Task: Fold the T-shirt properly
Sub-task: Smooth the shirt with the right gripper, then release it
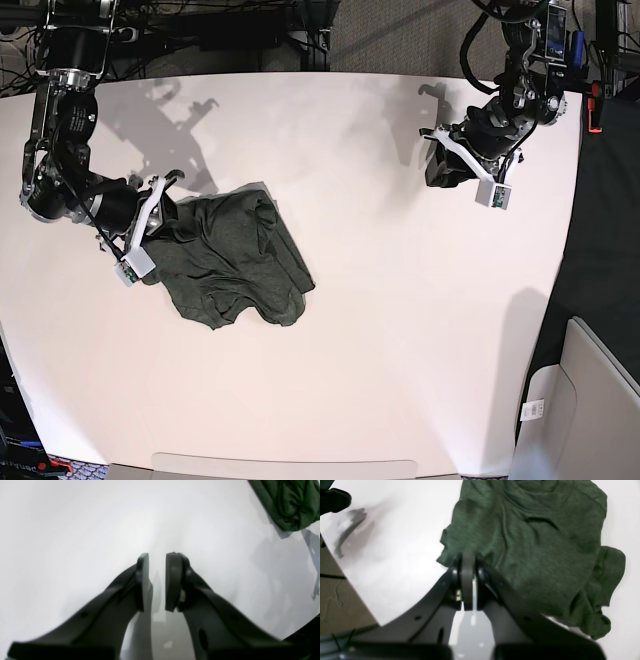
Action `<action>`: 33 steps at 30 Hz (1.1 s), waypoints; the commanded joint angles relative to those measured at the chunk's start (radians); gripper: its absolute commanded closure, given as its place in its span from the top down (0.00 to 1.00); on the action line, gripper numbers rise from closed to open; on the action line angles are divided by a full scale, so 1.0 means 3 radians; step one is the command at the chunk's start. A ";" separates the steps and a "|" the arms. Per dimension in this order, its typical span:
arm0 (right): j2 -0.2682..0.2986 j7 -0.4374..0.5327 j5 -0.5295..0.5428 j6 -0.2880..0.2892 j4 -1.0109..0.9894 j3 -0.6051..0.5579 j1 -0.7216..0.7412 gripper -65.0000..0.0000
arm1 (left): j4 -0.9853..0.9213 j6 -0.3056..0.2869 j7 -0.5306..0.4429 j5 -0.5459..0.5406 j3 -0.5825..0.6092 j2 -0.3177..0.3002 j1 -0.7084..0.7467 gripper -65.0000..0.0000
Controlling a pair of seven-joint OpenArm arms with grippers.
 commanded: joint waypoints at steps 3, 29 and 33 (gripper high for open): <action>-0.0108 0.0045 -0.0207 0.0011 -0.0149 -0.0100 0.0128 0.00 | 0.0055 -0.0005 -0.0068 -0.0032 -0.0017 -0.0018 -0.0016 0.15; -0.0711 0.0654 -0.0872 0.0006 -0.0737 -0.1087 0.0272 0.00 | 0.0080 -0.0005 -0.0068 -0.0032 -0.0042 -0.0048 -0.0016 0.15; -0.0773 0.0654 -0.0857 0.0006 -0.0573 -0.1159 0.0282 0.00 | 0.0086 -0.0005 -0.0068 -0.0032 -0.0042 -0.0048 -0.0016 0.15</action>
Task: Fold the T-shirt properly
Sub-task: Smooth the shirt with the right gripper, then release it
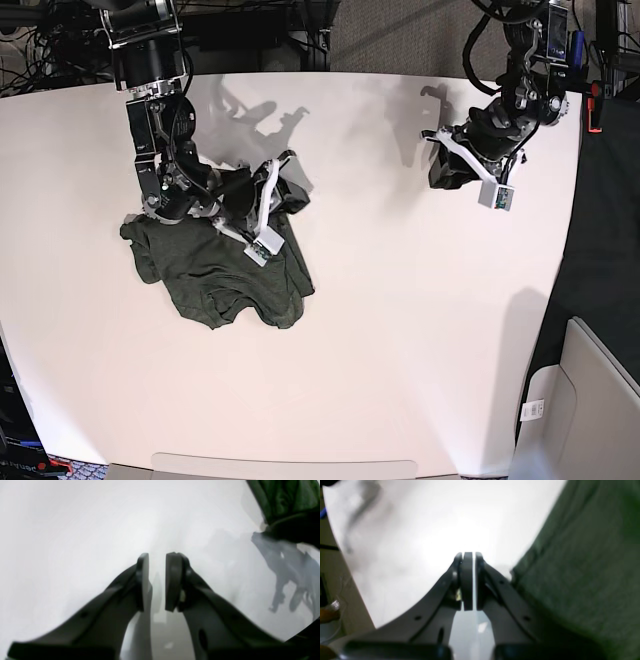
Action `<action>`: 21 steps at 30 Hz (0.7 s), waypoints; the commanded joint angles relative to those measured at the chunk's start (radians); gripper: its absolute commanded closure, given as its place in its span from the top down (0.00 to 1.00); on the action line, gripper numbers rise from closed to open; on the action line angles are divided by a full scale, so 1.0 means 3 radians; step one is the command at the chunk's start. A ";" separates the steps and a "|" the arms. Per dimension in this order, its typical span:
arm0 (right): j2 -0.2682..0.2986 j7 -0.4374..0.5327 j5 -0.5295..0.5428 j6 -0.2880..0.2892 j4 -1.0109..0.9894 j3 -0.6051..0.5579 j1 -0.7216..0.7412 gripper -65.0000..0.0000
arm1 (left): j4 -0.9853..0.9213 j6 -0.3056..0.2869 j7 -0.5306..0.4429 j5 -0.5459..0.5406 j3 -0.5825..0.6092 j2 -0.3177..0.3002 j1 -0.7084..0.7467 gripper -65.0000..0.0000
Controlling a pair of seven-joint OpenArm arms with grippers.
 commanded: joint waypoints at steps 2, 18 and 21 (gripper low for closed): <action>-0.0015 0.0076 0.0066 0.0020 0.0096 0.0002 0.0132 0.00 | 0.0069 -0.0018 -0.0066 -0.0034 -0.0032 -0.0038 -0.0016 0.15; 0.0481 -0.0133 0.0409 0.0025 0.1006 0.0427 -0.0154 0.00 | 0.0089 -0.0018 -0.0066 -0.0034 -0.0032 -0.0038 -0.0016 0.15; 0.0711 -0.0138 0.0685 0.0025 0.1139 0.0774 -0.0328 0.00 | 0.0089 -0.0018 -0.0066 -0.0034 -0.0032 -0.0038 -0.0016 0.15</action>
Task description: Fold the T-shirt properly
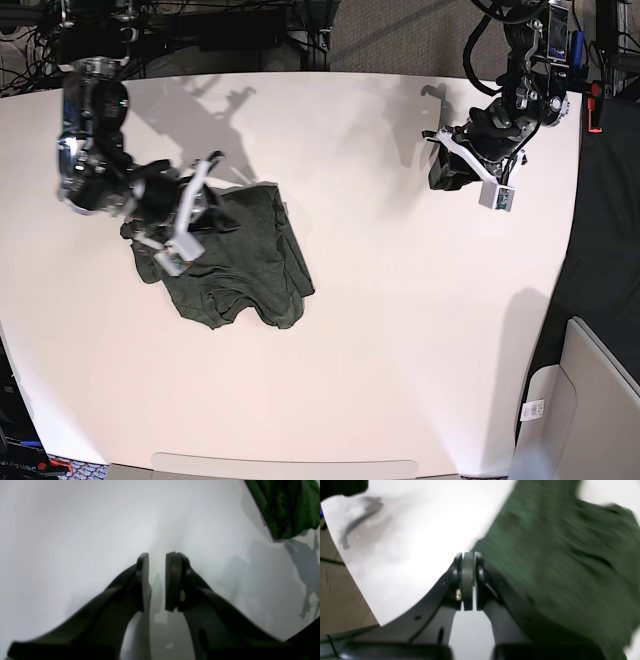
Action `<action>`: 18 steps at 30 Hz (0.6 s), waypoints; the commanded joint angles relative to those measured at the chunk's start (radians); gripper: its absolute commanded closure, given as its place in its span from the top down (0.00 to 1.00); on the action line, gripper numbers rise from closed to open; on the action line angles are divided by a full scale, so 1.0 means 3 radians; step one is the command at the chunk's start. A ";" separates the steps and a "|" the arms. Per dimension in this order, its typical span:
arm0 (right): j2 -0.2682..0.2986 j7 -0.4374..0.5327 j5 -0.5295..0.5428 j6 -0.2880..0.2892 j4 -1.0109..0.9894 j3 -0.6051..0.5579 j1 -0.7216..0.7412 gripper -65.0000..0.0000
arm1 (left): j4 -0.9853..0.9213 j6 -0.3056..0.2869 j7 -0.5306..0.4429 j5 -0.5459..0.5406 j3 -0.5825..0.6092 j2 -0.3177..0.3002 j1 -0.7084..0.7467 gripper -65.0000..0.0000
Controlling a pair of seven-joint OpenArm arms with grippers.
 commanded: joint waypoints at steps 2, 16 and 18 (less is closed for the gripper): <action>0.0137 0.0068 0.0205 0.0013 0.0093 0.0190 -0.0011 0.00 | 0.0061 -0.0017 -0.0067 -0.0034 -0.0023 -0.0037 -0.0014 0.15; -0.0037 0.0303 -0.0720 0.0013 -0.0224 -0.0157 0.0035 0.00 | 0.0072 -0.0017 -0.0067 -0.0034 -0.0028 -0.0037 -0.0025 0.15; -0.0088 0.0359 -0.0874 0.0013 -0.0337 -0.0239 0.0046 0.00 | 0.0072 -0.0017 -0.0067 -0.0034 -0.0028 -0.0037 -0.0020 0.15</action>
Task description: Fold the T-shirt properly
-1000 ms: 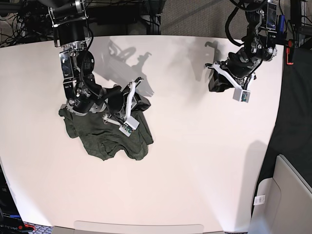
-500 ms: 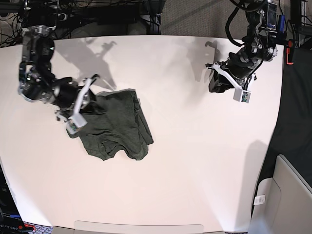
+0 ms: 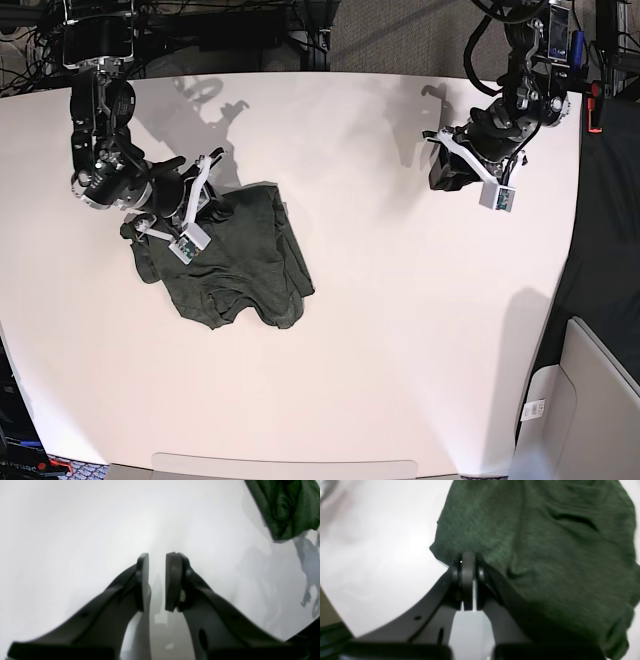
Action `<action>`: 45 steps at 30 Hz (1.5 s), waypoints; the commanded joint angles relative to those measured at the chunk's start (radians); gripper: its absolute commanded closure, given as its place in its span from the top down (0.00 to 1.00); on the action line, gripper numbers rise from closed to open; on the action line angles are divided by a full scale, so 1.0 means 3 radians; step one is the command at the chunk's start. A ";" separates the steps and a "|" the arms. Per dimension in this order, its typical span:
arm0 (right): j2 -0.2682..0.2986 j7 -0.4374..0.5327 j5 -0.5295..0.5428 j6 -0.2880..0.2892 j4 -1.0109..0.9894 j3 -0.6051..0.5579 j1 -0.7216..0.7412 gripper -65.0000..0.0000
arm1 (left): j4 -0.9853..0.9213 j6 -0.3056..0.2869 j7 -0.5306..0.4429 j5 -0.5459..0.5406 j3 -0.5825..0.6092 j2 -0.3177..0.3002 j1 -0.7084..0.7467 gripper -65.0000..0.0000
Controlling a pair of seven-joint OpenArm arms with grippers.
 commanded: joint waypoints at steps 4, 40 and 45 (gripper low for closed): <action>-0.0081 0.0207 -0.0113 0.0012 -0.0223 -0.0136 0.0090 0.00 | 0.0069 -0.0017 -0.0067 -0.0034 -0.0114 -0.0033 -0.0014 0.15; -0.0265 0.0172 0.0342 0.0007 0.0504 -0.0156 -0.0467 0.00 | 0.0463 -0.0032 -0.0088 -0.0044 -0.1029 -0.0007 0.0901 0.15; -0.0183 0.0172 0.0347 0.0007 0.0882 0.0161 -0.0907 0.00 | 0.0529 -0.0032 -0.0083 -0.0050 -0.1254 0.0136 0.1131 0.15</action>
